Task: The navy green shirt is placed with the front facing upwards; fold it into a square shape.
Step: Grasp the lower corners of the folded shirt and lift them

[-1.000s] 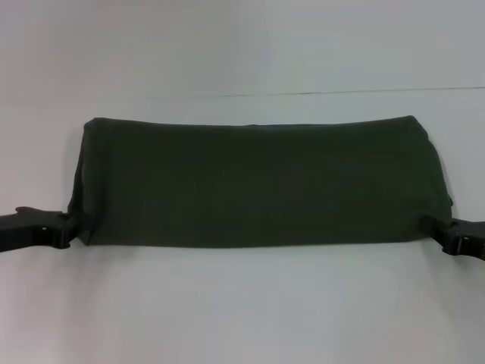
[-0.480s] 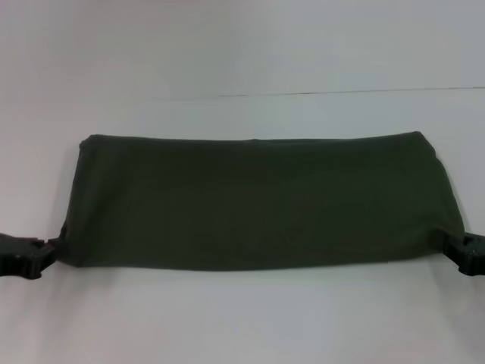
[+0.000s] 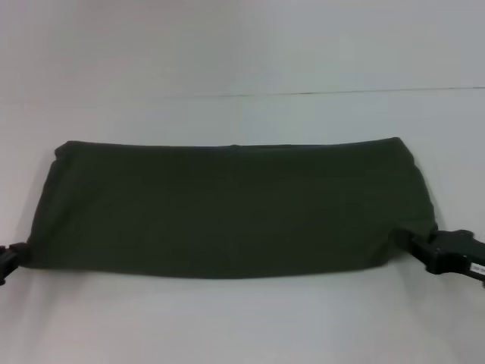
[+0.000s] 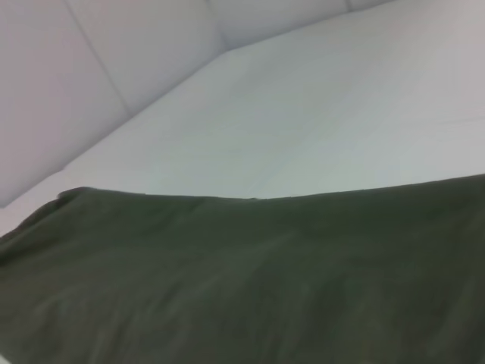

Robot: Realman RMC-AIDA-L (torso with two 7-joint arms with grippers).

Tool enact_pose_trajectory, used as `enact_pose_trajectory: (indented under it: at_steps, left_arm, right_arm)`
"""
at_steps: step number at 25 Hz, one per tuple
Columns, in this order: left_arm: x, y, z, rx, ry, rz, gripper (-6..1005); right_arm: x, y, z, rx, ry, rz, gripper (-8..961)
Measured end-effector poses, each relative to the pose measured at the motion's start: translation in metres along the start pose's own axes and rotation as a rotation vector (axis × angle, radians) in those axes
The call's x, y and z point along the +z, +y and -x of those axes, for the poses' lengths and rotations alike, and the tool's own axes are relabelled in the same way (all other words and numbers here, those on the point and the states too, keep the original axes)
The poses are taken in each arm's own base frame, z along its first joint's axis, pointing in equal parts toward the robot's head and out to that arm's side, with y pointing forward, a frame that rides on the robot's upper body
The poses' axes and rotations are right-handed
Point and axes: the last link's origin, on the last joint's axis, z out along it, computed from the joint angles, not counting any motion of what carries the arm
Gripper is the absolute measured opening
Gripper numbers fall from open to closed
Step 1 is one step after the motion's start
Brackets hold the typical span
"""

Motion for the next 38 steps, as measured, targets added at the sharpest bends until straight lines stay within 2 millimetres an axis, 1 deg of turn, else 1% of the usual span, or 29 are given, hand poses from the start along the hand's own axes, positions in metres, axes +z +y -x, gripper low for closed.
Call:
enact_pose_trajectory:
  at_steps: [3,5,9,14,19,22,28,32,36,38]
  left_arm:
    - [-0.003,-0.002,0.004,0.000,-0.004,-0.010,61]
    - [-0.007,-0.003,0.008,-0.003,-0.005,-0.019,65]
    - [-0.012,-0.004,0.014,-0.008,-0.008,-0.030,72]
    - [-0.022,-0.001,0.020,0.000,-0.009,-0.011,81]
    - [-0.036,-0.003,0.025,0.002,-0.015,-0.030,90]
    - [-0.040,-0.004,0.028,-0.004,-0.020,-0.042,95]
    - [-0.037,-0.007,0.035,-0.022,-0.030,-0.070,106]
    - [-0.037,-0.007,0.037,-0.022,-0.042,-0.071,113]
    - [-0.031,-0.005,0.041,-0.012,-0.109,-0.062,121]
    - [-0.031,-0.005,0.041,-0.017,-0.114,-0.063,124]
  right_arm:
    - [0.008,0.006,0.001,-0.015,0.016,0.033,97]
    - [0.007,0.009,-0.001,-0.023,0.022,0.048,102]
    - [-0.002,0.010,-0.008,-0.016,0.014,0.052,110]
    - [-0.013,0.009,-0.011,-0.010,-0.003,0.050,121]
    - [-0.012,0.010,-0.012,-0.016,-0.002,0.053,131]
    - [-0.009,0.011,-0.011,-0.021,0.003,0.064,137]
    - [-0.008,0.013,-0.009,-0.022,0.005,0.080,150]
    - [-0.013,0.012,-0.009,-0.018,0.000,0.082,158]
    - [-0.018,0.008,-0.008,-0.008,-0.013,0.068,167]
    - [-0.019,0.007,-0.007,-0.006,-0.020,0.062,171]
